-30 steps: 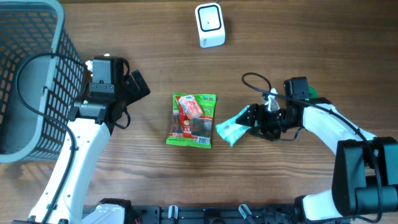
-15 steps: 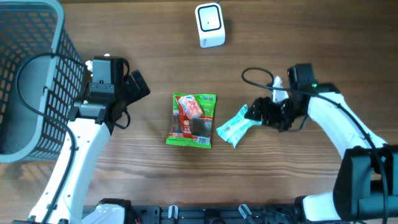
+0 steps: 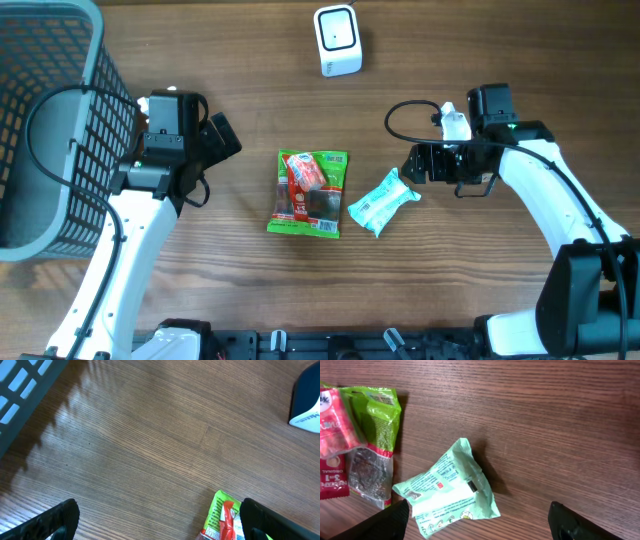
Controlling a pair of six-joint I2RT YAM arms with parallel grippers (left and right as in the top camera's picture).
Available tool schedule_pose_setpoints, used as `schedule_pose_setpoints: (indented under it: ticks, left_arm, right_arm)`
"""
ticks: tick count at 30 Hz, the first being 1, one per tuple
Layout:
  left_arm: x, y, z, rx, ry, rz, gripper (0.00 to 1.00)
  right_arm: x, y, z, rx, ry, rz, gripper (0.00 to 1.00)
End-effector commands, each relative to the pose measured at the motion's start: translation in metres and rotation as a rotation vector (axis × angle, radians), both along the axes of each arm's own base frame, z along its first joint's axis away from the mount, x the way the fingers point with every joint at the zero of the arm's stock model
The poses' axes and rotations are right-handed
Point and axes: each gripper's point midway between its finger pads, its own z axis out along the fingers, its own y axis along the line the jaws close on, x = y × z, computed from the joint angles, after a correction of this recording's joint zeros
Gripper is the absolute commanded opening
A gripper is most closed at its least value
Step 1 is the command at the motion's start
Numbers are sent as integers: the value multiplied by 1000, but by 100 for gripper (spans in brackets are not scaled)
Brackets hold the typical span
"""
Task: Scan the item barcode
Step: 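Regrasp the light-blue packet and lift it with the right gripper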
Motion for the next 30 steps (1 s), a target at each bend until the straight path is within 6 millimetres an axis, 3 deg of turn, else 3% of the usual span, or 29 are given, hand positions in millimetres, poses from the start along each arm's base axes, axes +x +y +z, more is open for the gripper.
schedule_pose_setpoints:
  ticks: [1,12,18,20,21,22,25,30]
  left_arm:
    - [2,4,3,8,-10,11,100]
    - [2,4,3,8,-10,11,100]
    - [2,4,3,8,-10,11,100]
    - [2,4,3,8,-10,11,100]
    - [2,4,3,8,-10,11,100]
    - [2,4,3,8,-10,11,100]
    - [2,4,3,8,-10,11,100]
    - [2,4,3,8,-10,11,100]
  right_arm:
    - [0,-1,-1,-14,-25,17,88]
    - [-20,28,-44,52,56,118,84]
    - [-27,32,-76,-105,92,179,80]
    - [-25,32,-83,-135,92,168,70]
    - [-24,33,-83,-135,91,168,59]
    - [-24,34,-81,-124,90,169,38]
    - [-21,42,-67,-50,77,173,6]
    - [0,50,-7,54,-93,226,4]
